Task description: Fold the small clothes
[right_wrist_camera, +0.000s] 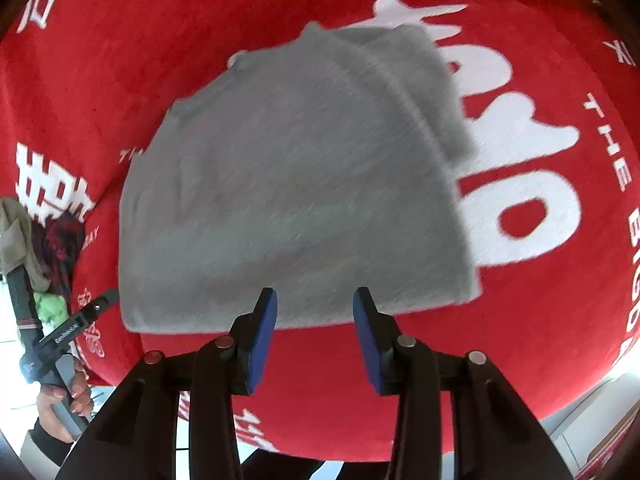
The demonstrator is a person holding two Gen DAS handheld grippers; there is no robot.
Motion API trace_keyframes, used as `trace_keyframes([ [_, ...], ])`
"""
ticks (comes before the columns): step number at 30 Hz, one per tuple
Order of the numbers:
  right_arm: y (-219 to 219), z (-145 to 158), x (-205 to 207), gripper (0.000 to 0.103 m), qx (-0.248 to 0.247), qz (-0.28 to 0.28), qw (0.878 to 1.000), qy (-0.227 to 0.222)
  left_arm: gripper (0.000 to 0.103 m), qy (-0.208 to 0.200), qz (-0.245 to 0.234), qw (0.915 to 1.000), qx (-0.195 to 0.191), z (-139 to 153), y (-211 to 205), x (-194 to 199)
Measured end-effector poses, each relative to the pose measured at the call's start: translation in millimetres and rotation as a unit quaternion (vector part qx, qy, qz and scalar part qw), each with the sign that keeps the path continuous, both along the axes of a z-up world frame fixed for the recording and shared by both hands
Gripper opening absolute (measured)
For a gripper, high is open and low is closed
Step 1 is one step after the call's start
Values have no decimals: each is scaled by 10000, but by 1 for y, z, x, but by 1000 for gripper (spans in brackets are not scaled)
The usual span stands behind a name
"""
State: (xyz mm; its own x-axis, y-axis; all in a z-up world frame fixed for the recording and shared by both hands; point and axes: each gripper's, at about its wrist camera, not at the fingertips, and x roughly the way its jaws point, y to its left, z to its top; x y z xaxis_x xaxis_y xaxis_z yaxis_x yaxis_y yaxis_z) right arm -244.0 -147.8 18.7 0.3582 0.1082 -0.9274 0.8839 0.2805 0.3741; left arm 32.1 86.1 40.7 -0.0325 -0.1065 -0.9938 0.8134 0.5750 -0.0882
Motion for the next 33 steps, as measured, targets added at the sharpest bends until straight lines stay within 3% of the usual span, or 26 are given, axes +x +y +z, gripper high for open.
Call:
trace_keyframes([
  [6, 22, -5, 20, 46, 177, 173, 9997, -36, 72, 46, 9, 10000, 57, -2, 5, -2],
  [7, 26, -5, 23, 49, 197, 213, 9996, -36, 78, 57, 27, 10000, 33, -1, 6, -1],
  [8, 29, -6, 26, 50, 217, 247, 9995, -36, 99, 70, 56, 10000, 16, -1, 6, -1],
  [9, 32, -6, 29, 51, 237, 277, 9993, -38, 103, 47, 93, 9999, -9, -1, 7, 1],
  [12, 39, -9, 38, 53, 281, 349, 9990, -22, 103, -13, 145, 9999, -9, 0, 11, 5],
  [13, 40, -9, 40, 62, 276, 360, 9990, -7, 103, -6, 174, 9998, 5, -1, 12, 7],
  [15, 43, -9, 44, 71, 257, 350, 9991, -3, 103, 43, 225, 9997, 13, -3, 14, 11],
  [26, 59, -20, 66, 71, 660, 337, 9971, -181, 103, 109, 277, 9994, 173, -18, 24, 22],
  [33, 71, -30, 75, 71, 996, 164, 9941, -406, 103, 372, 354, 9986, 156, -26, 30, 27],
])
